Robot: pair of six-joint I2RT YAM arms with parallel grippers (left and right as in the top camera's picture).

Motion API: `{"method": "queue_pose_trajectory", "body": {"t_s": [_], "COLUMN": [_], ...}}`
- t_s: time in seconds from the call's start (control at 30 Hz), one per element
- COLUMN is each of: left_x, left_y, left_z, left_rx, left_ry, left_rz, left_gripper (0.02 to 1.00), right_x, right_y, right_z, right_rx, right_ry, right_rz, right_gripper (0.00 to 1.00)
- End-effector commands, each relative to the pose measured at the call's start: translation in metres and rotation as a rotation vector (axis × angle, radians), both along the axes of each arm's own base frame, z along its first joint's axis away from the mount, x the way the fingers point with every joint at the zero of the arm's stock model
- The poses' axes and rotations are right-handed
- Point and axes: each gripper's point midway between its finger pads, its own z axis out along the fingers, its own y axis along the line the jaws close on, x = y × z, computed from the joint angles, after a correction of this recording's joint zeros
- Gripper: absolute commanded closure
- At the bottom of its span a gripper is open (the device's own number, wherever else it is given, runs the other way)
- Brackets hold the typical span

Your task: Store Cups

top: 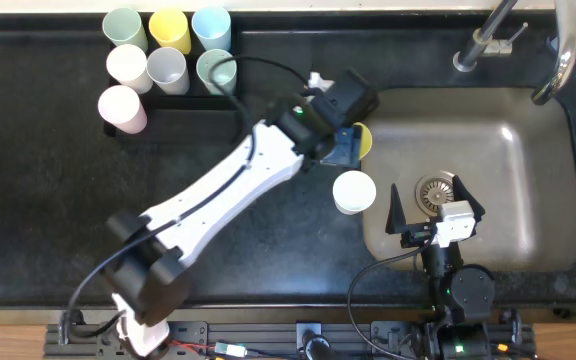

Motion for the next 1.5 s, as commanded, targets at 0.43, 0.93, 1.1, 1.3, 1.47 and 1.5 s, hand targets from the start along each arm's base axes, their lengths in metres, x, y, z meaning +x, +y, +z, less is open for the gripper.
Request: {"method": "queue_pose_trajectory", "body": {"t_s": [0.43, 0.93, 1.1, 1.3, 1.47, 1.5], "left_x": [0.033, 0.077, 0.052, 0.032, 0.025, 0.025], "left_y": [-0.003, 0.161, 0.275, 0.317, 0.322, 0.322], "left_z": [-0.059, 0.134, 0.142, 0.096, 0.051, 0.043], "left_rx": [0.028, -0.122, -0.260, -0.255, -0.173, -0.155], "left_ry": [0.020, -0.331, -0.225, -0.045, 0.079, 0.095], "left_rz": [0.056, 0.506, 1.150, 1.484, 1.562, 1.565], "left_gripper": [0.912, 0.985, 0.985, 0.985, 0.985, 0.985], "right_x": [0.000, 0.000, 0.000, 0.000, 0.000, 0.000], "right_y": [-0.001, -0.001, -0.001, -0.001, -0.001, -0.001], "right_z": [-0.003, -0.003, -0.003, -0.003, -0.003, -0.003], "right_rx": [-0.003, -0.003, -0.003, -0.003, -0.003, -0.003], "right_ry": [-0.002, -0.002, -0.002, -0.002, -0.002, -0.002], "right_rz": [-0.006, -0.006, -0.006, -0.006, -0.006, -0.006], "right_gripper": [0.005, 0.005, 0.005, 0.005, 0.003, 0.005]}}
